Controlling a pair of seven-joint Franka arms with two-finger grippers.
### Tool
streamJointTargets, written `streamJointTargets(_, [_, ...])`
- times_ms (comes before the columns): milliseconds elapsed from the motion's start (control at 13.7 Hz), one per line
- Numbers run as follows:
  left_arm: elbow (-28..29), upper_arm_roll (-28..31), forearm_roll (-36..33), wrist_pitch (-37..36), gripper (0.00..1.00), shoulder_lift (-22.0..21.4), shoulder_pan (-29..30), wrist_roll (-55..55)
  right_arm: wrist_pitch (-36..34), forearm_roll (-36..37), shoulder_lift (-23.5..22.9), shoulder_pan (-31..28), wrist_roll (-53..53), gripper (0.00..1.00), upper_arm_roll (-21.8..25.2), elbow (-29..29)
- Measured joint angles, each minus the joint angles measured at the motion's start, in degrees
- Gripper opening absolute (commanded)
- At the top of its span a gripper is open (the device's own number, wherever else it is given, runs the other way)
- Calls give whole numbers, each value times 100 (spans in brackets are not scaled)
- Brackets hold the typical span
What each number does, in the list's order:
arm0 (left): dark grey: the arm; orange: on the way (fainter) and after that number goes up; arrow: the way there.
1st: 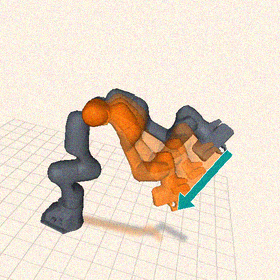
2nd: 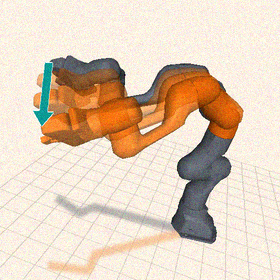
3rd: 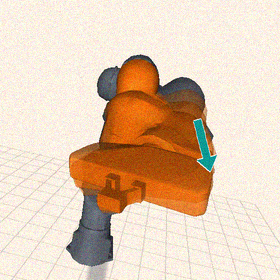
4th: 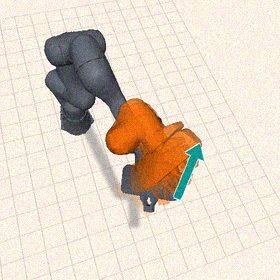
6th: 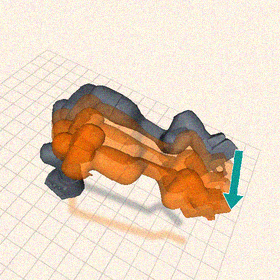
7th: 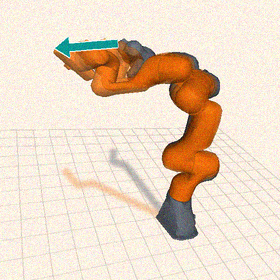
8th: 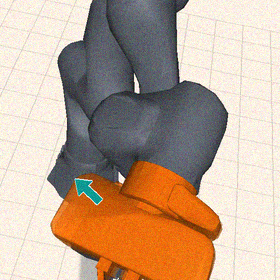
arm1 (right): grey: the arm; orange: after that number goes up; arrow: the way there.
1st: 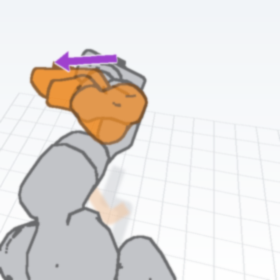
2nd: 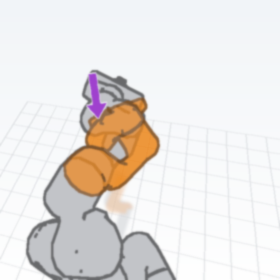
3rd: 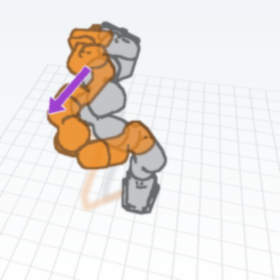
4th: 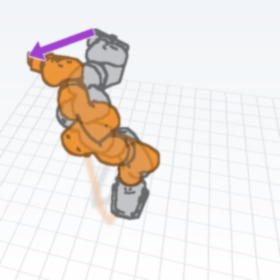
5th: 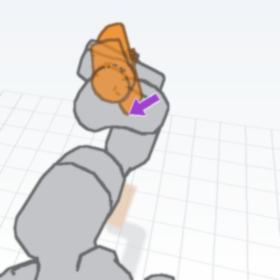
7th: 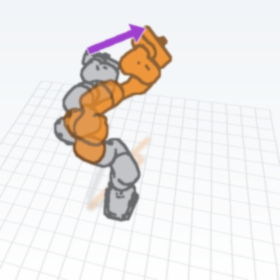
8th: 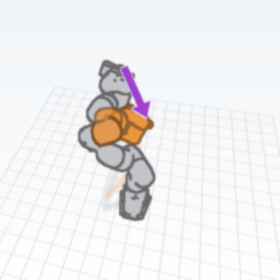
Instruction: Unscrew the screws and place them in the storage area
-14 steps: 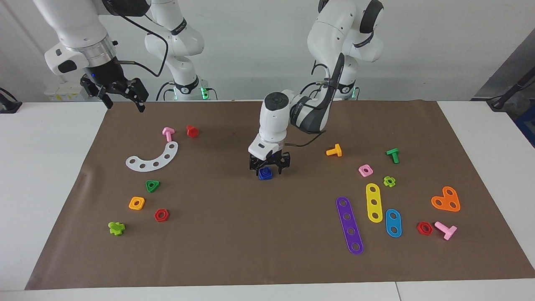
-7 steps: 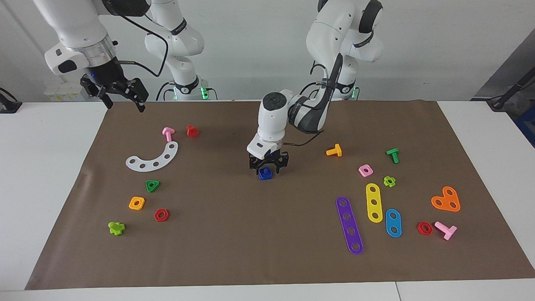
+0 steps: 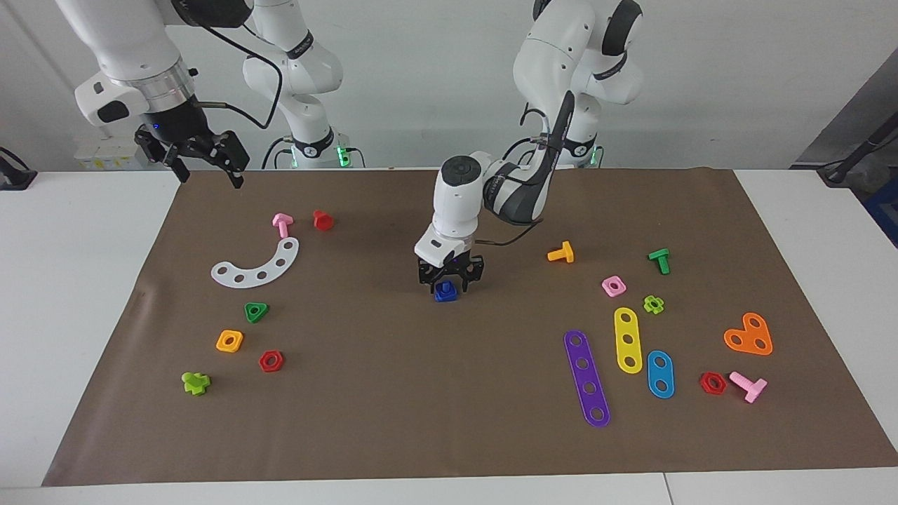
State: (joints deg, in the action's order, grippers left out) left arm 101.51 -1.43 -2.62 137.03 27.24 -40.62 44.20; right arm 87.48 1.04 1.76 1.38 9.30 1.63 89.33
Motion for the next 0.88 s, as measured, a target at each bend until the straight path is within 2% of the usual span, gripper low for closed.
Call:
streamJointTargets(293, [2,2,-1,56,23,-3,-4,9,0,0,0,0,0,100,0,0])
streamJointTargets(512, [0,12,-1,54,19,-11,-5,28,0,0,0,0,0,100,0,0])
streamJointTargets(878, [-191,25,-1,-78,20,-42,-6,87,0,0,0,0,0,100,0,0])
